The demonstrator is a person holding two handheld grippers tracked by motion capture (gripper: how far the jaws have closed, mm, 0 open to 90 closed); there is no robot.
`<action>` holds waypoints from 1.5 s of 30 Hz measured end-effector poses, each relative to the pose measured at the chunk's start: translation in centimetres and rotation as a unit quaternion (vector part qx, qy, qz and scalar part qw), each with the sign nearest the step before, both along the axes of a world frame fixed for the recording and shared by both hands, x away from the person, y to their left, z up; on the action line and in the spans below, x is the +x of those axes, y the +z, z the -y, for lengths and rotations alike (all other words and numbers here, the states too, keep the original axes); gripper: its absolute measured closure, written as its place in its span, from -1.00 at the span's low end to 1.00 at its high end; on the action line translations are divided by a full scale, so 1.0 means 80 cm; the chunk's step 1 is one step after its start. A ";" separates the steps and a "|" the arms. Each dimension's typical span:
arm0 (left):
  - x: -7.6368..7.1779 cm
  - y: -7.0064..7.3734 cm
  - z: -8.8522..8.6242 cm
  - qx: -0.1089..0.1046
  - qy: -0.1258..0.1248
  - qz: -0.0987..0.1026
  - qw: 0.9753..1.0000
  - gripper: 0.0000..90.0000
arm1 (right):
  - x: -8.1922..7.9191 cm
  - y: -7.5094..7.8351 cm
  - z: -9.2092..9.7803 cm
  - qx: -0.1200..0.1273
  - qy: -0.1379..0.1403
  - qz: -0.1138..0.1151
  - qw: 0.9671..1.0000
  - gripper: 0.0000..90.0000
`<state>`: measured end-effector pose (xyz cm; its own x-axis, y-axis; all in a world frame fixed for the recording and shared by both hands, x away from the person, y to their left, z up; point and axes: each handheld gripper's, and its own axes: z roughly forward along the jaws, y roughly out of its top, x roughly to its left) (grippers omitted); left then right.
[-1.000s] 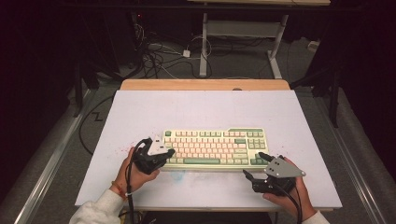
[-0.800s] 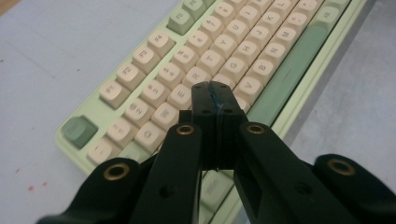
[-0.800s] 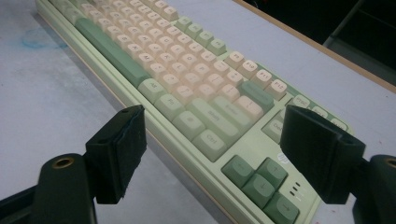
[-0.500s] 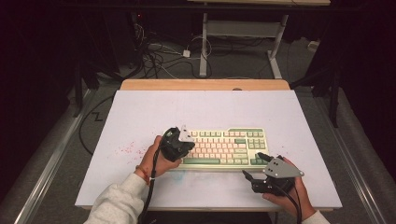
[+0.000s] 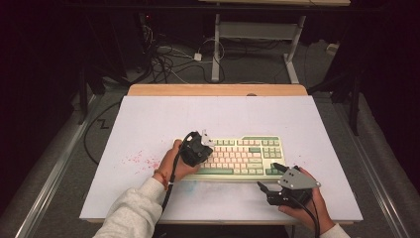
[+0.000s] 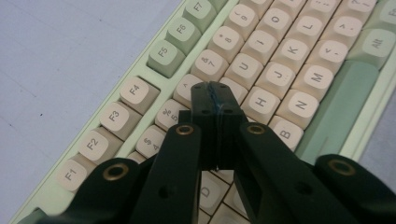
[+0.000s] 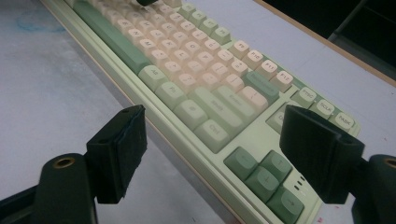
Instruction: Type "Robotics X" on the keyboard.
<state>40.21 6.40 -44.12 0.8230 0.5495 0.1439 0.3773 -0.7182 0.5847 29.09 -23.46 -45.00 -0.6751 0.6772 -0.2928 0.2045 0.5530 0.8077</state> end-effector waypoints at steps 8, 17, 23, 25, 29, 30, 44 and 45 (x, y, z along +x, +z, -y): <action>0.004 -0.004 0.005 0.005 -0.007 -0.007 1.000 0.94 | 0.001 0.001 0.001 0.003 -0.003 -0.001 1.000 -0.48; -0.001 0.003 0.001 -0.003 -0.002 0.010 1.000 0.91 | -0.001 0.004 0.001 0.005 0.000 0.003 1.000 -0.48; -0.005 0.007 -0.002 -0.010 0.000 0.022 1.000 0.91 | 0.000 0.004 0.002 0.005 -0.001 0.003 1.000 -0.48; -0.008 0.009 -0.004 -0.012 -0.002 0.024 1.000 0.90 | 0.000 0.005 0.002 0.006 -0.001 0.003 1.000 -0.48; -0.014 0.015 -0.009 -0.021 -0.007 0.036 0.999 0.88 | 0.000 0.004 0.002 0.007 0.001 0.003 1.000 -0.48; -0.016 0.016 -0.011 -0.026 -0.006 0.040 0.999 0.86 | 0.001 0.005 0.002 0.007 0.000 0.003 1.000 -0.48; -0.037 0.016 -0.027 -0.032 -0.033 0.066 0.997 0.20 | 0.005 0.006 0.006 0.020 -0.011 0.000 1.000 -0.47; -0.039 0.017 -0.029 -0.032 -0.033 0.070 0.997 0.12 | 0.006 0.007 0.007 0.023 -0.011 -0.001 1.000 -0.47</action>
